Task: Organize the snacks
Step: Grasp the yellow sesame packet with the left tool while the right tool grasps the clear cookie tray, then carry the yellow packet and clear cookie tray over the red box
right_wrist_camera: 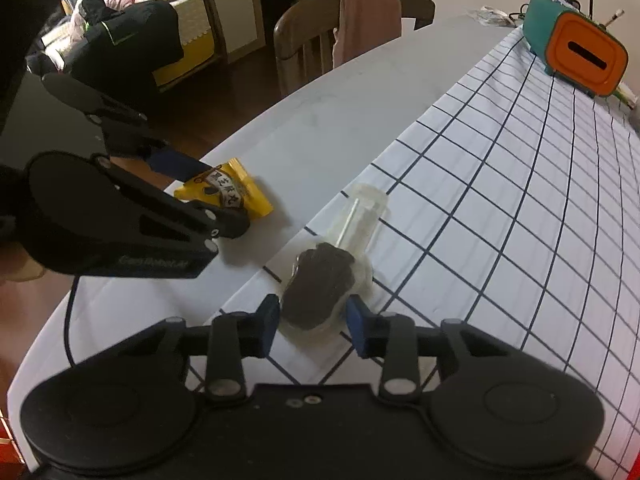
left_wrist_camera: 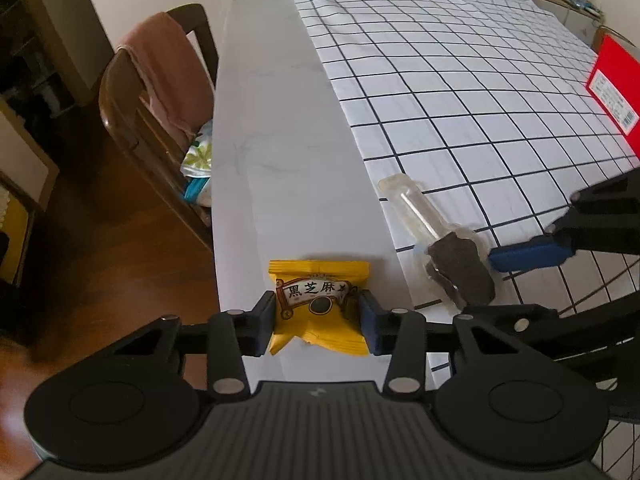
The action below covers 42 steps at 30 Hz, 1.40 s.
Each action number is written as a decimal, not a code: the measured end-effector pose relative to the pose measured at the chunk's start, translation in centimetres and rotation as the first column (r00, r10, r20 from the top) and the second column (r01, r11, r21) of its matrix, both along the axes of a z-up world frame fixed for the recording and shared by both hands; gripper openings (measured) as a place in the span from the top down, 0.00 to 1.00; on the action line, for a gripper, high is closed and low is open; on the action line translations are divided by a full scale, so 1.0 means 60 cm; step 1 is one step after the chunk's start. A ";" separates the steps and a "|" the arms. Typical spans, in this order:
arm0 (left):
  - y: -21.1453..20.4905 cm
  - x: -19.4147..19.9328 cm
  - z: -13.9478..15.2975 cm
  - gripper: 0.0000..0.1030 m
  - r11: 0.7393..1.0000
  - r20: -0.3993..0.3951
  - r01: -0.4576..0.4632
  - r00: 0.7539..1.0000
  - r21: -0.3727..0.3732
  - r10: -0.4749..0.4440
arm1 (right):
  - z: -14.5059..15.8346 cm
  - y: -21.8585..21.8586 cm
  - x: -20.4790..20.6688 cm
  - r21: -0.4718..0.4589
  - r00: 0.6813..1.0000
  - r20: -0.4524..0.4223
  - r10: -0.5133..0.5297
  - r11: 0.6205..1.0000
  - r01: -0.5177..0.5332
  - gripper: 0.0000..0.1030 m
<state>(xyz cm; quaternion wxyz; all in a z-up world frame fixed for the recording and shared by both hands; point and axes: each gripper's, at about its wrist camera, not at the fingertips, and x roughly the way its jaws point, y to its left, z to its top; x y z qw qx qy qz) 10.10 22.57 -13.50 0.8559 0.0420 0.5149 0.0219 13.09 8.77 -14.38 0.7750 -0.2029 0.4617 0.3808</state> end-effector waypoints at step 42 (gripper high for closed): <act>-0.388 0.025 0.161 0.67 0.998 0.102 0.056 0.993 -0.037 -0.052 | 0.163 -0.487 0.022 0.247 0.945 0.023 -0.326 0.918 0.311 0.70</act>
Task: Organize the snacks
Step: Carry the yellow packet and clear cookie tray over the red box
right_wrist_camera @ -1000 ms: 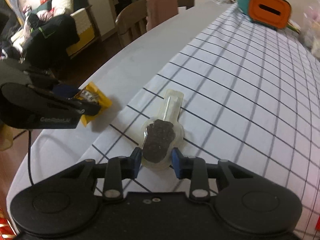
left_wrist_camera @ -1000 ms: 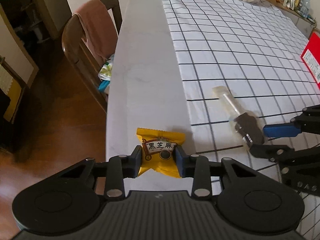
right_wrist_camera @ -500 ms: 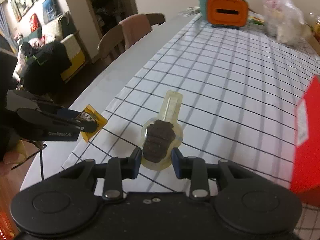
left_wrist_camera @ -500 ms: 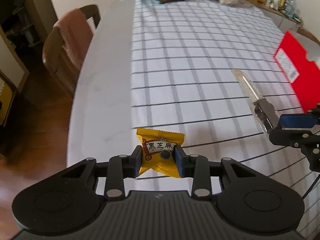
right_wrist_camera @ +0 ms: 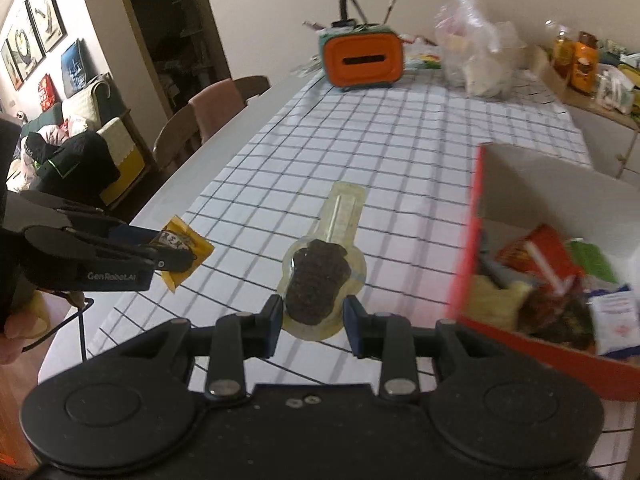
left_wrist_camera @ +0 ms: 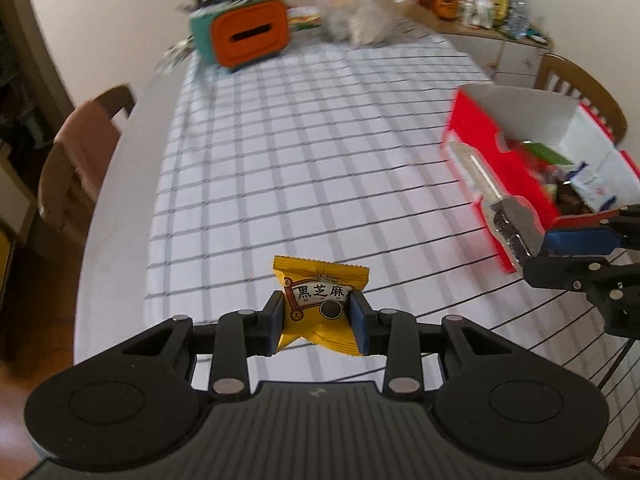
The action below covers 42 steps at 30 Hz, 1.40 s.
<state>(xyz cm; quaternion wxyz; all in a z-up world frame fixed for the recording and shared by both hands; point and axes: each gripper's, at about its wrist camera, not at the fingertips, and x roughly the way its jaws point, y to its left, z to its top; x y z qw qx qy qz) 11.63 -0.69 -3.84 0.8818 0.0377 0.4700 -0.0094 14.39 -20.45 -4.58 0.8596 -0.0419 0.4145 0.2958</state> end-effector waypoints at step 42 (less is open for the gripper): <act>-0.439 0.275 -0.053 0.67 0.988 -0.169 0.096 0.983 0.118 -0.075 | -0.053 -0.319 0.191 -0.207 0.990 -0.046 -0.133 0.971 0.121 0.70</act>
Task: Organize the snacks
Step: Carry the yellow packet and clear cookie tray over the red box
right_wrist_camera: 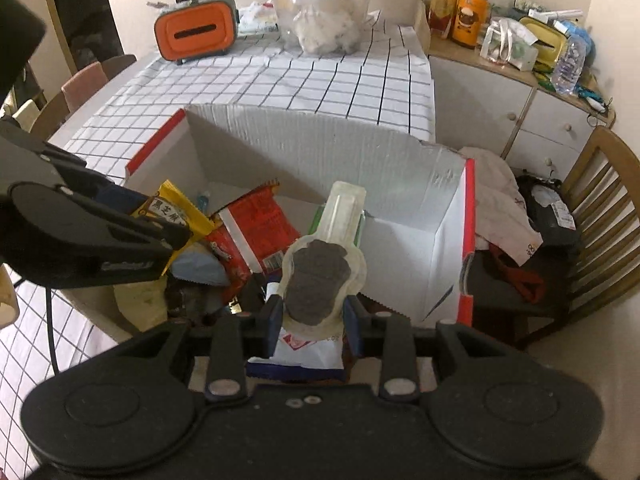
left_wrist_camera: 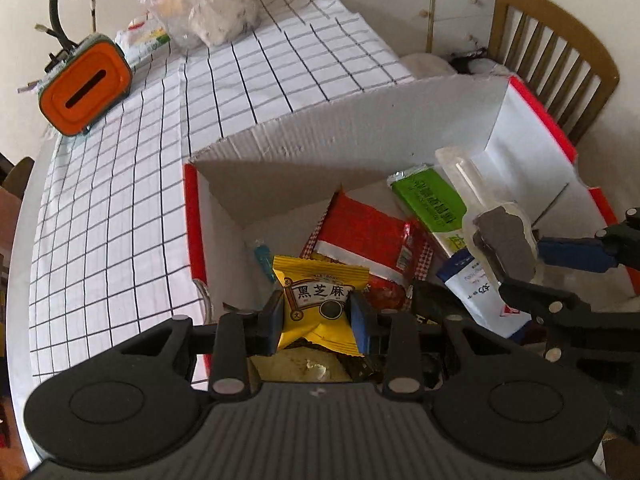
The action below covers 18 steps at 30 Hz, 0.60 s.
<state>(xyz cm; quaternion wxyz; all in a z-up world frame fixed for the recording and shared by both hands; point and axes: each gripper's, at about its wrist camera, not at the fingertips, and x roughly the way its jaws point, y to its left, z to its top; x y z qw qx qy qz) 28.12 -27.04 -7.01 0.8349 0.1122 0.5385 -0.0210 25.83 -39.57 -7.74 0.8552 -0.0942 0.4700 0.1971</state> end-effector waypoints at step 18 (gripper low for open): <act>0.009 -0.011 -0.002 0.59 1.000 -0.018 -0.014 1.000 -0.001 0.014 | 0.007 -0.018 -0.005 0.061 0.999 -0.037 -0.039 0.997 0.042 0.61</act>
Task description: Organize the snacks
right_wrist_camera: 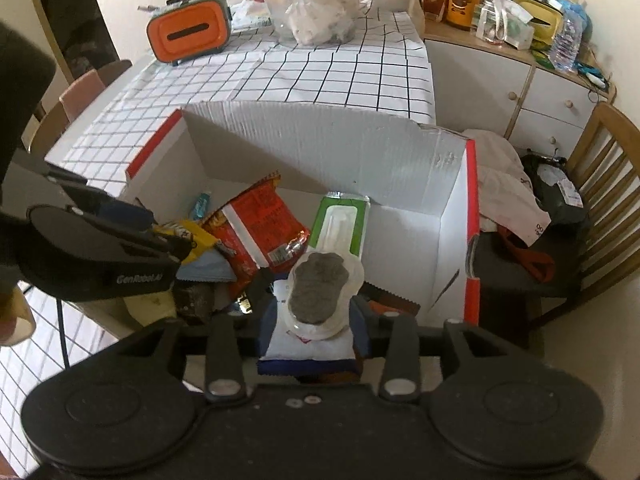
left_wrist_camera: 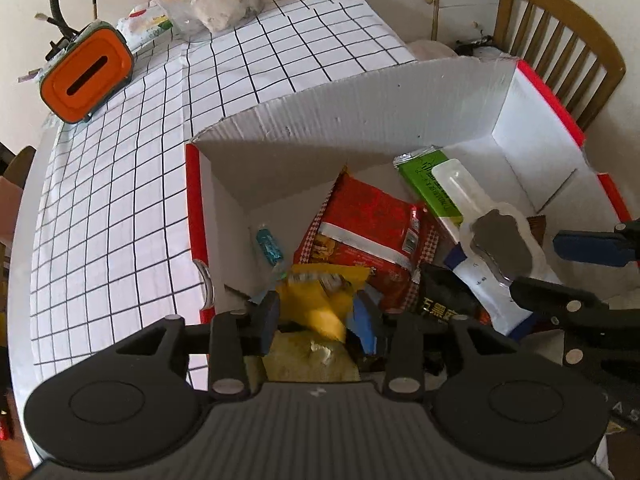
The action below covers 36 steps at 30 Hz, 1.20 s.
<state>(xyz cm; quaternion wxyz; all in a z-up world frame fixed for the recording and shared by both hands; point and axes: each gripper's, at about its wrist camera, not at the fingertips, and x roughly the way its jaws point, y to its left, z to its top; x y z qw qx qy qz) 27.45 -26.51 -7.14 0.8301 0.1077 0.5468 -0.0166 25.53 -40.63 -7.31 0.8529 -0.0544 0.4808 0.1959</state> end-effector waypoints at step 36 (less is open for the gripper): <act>0.055 -0.207 0.148 0.15 0.991 0.357 0.042 0.934 -0.124 0.005 | 0.140 -0.024 -0.153 0.230 0.967 0.252 -0.042 0.973 -0.018 0.00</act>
